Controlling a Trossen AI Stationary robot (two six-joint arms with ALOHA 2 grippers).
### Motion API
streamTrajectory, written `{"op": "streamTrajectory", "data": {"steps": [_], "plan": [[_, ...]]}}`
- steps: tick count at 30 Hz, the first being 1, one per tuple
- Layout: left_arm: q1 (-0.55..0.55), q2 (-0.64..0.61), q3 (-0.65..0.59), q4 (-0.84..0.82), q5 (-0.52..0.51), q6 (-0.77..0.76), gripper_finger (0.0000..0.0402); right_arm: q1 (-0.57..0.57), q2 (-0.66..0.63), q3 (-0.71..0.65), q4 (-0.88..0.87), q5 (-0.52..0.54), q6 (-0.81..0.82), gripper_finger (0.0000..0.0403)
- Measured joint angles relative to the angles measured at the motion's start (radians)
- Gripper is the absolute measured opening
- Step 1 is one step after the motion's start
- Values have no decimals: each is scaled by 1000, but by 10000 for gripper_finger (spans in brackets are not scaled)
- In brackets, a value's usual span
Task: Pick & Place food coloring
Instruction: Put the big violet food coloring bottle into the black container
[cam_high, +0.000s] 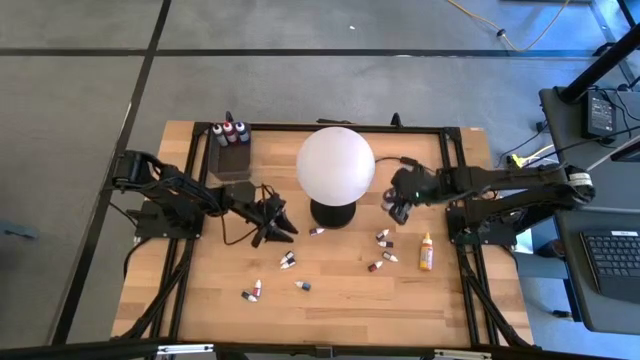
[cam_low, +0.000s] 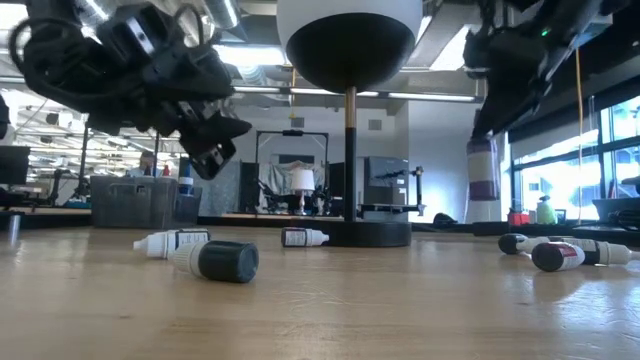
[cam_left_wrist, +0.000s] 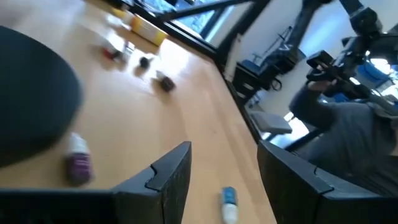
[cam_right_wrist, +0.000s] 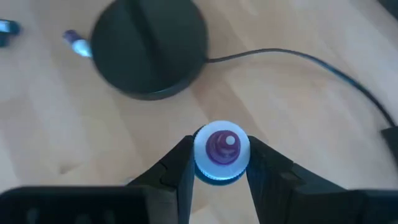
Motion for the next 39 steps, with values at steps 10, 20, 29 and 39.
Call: {"op": "streamTrajectory", "data": {"steps": [10,20,29,39], "plan": [[-222,-1,0,39,-148,-95,179,349,42,0,358,-4,-60,121],[-341,-106,0,130,-178,15,179,395,314,158,633,-136,-423,121],[-438,-212,0,108,-307,190,180,355,674,524,501,-187,-673,121],[-498,-309,0,-80,-498,222,180,248,962,877,387,-375,-724,121]]}}
